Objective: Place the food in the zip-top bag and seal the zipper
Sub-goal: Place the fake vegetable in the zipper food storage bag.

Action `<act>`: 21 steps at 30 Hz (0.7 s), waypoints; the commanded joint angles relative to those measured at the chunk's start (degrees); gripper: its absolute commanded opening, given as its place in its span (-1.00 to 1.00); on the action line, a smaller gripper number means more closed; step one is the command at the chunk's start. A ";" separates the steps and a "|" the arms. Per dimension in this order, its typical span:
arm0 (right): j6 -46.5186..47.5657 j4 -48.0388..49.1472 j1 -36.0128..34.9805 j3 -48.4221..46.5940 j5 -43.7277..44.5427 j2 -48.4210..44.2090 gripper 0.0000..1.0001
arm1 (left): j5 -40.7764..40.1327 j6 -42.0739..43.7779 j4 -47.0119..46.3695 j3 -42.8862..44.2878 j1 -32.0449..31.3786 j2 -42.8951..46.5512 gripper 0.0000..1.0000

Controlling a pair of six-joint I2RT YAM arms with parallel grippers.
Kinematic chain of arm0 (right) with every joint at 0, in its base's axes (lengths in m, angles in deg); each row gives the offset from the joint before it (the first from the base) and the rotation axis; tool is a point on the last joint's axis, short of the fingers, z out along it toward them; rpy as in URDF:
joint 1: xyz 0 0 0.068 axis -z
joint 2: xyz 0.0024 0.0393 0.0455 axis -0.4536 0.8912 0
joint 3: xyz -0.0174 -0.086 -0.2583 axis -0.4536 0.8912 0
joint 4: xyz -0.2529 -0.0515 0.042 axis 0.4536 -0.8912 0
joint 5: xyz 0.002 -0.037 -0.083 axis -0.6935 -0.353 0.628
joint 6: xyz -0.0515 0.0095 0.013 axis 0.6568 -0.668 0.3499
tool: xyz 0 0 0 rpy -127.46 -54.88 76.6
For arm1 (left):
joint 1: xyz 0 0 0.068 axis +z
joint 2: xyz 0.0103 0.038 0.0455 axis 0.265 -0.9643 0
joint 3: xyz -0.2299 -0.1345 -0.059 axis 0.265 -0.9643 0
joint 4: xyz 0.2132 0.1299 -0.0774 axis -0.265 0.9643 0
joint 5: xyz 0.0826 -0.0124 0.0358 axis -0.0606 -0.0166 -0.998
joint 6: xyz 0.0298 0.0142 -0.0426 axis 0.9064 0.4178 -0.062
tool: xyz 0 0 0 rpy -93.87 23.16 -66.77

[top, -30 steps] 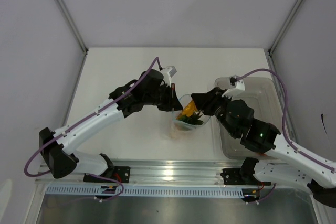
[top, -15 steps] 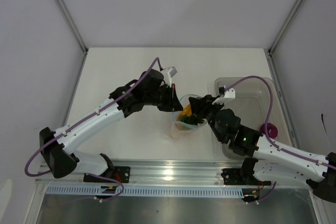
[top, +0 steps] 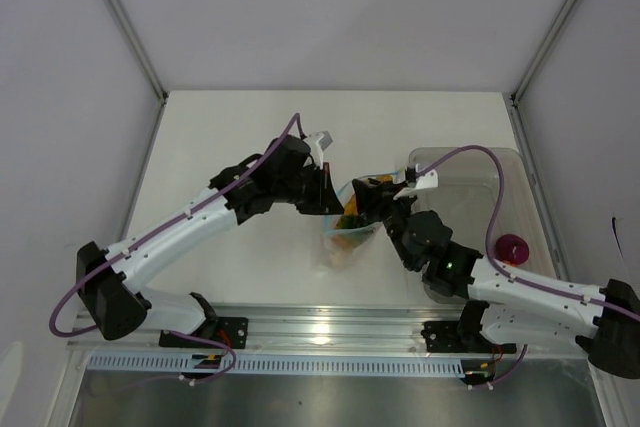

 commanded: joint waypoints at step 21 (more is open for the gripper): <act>6.10 10.13 -1.29 -2.40 -10.89 1.93 -1.00 | -4.22 -0.06 1.22 -4.00 4.40 4.90 -0.99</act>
